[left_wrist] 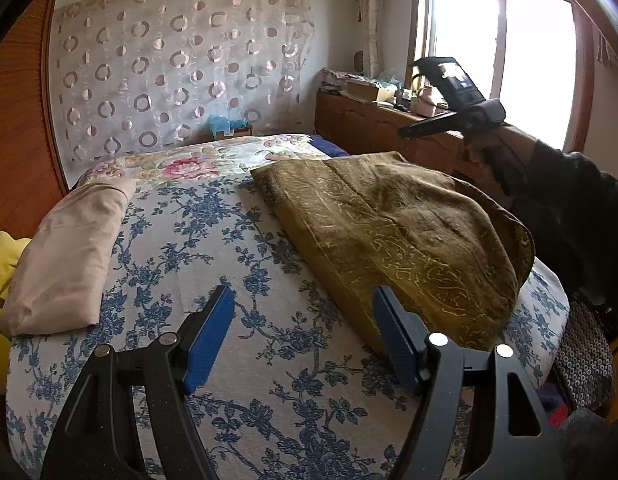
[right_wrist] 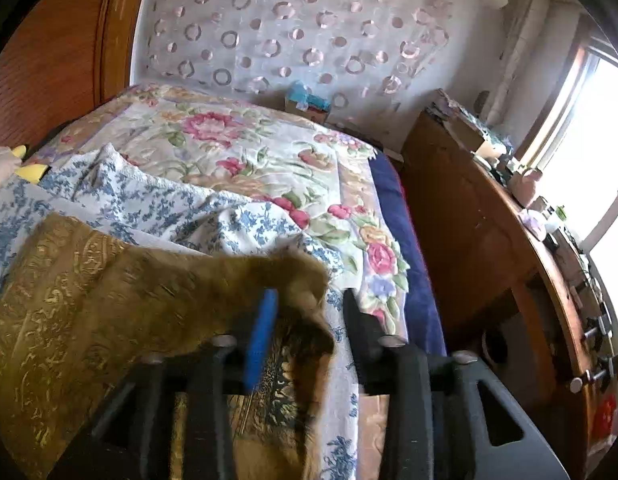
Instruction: Fold small clothes
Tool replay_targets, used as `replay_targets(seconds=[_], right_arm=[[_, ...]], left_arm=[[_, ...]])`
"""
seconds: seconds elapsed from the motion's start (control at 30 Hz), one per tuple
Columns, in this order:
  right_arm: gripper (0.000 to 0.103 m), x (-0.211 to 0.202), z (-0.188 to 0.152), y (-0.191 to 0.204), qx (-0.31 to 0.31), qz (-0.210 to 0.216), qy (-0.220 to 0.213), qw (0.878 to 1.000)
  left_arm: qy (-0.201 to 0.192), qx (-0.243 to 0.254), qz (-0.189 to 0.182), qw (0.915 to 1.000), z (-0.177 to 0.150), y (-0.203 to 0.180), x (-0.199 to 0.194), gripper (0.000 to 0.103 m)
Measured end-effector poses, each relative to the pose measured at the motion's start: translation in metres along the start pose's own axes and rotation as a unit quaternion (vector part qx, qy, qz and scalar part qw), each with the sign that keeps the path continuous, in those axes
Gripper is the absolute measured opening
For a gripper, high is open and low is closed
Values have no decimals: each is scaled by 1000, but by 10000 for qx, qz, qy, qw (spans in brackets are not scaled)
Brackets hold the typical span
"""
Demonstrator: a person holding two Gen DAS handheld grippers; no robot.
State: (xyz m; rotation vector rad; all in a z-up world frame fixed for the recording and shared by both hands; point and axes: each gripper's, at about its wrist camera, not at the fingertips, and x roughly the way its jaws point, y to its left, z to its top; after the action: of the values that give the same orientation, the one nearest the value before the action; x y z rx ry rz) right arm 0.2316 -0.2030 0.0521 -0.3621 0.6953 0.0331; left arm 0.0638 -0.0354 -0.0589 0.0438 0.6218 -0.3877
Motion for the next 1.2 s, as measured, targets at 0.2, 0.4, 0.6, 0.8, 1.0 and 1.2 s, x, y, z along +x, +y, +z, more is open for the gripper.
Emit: replay_targets(seconds=[0.2,0.4,0.6,0.8,1.0,1.2], right_arm=[[41,-46,-39,6,-173,520,-139,9984],[41,-93,-97,9,-151,1066,-257,9939],[55,-118,-150,-1,189,1483,-311,9883],[58,-120,-183,-10,23,1331,-58,9911],[58,-114,-195,-31,252,1401,97,9898],[58,-113,-200,-44,308,1411,129,9894]], left_arm=[[20,55,-87,9999,3,-7,3,73],[63,129,-120,9998,5,-16,6,73],[141,173,-163,9996,4,-22,9,73],[428,235,-182,9986,-1,-30,19,73],[677,264,-268,9970,-7,-34,28,73],[849,217,-620,9942,-11,-40,30,66]])
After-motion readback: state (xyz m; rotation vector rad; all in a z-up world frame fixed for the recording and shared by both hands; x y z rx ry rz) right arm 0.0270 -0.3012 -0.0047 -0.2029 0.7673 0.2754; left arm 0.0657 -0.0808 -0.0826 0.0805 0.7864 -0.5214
